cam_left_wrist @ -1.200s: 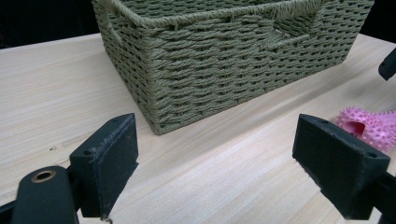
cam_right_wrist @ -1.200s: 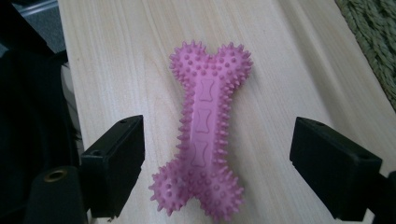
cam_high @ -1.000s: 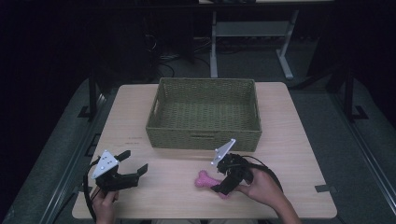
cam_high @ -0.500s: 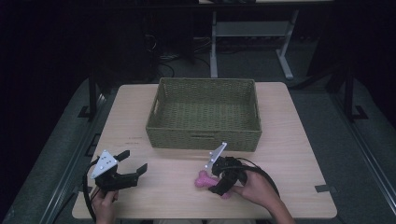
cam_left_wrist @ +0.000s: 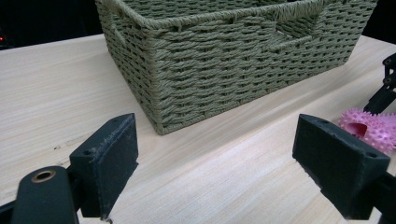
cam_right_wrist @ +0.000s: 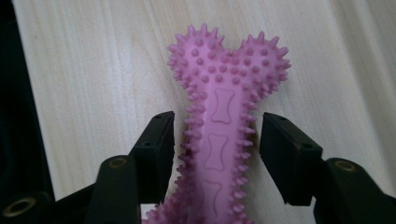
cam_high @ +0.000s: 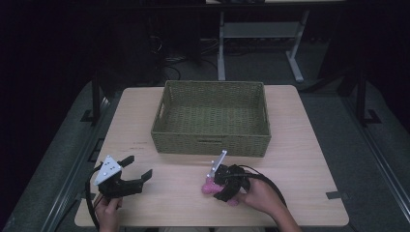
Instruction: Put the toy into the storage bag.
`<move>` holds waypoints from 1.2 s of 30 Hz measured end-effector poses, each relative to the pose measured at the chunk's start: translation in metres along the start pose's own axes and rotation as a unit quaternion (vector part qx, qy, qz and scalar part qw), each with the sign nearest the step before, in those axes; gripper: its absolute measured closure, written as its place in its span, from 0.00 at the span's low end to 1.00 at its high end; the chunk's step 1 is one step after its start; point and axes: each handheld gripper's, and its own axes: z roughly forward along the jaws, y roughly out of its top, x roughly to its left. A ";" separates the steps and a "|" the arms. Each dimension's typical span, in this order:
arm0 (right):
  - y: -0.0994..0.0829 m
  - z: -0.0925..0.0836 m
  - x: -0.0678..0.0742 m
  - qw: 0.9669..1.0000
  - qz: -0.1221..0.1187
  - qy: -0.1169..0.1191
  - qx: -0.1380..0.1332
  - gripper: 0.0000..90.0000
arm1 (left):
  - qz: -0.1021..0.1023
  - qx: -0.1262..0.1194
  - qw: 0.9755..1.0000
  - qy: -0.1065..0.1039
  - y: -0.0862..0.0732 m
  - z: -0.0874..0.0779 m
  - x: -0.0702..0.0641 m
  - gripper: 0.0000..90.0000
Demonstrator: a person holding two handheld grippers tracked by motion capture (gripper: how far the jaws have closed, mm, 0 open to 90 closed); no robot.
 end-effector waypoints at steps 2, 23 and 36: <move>0.000 0.003 0.001 1.000 -0.005 -0.004 0.008 0.57 | -0.001 0.000 1.000 0.000 0.000 0.000 0.000 0.15; -0.010 -0.022 -0.015 0.999 -0.001 0.017 -0.032 0.64 | 0.001 0.000 1.000 -0.001 0.000 0.001 -0.001 0.15; -0.006 -0.056 -0.044 0.997 -0.010 0.053 -0.059 0.64 | -0.002 0.003 1.000 0.001 0.000 0.001 0.001 0.15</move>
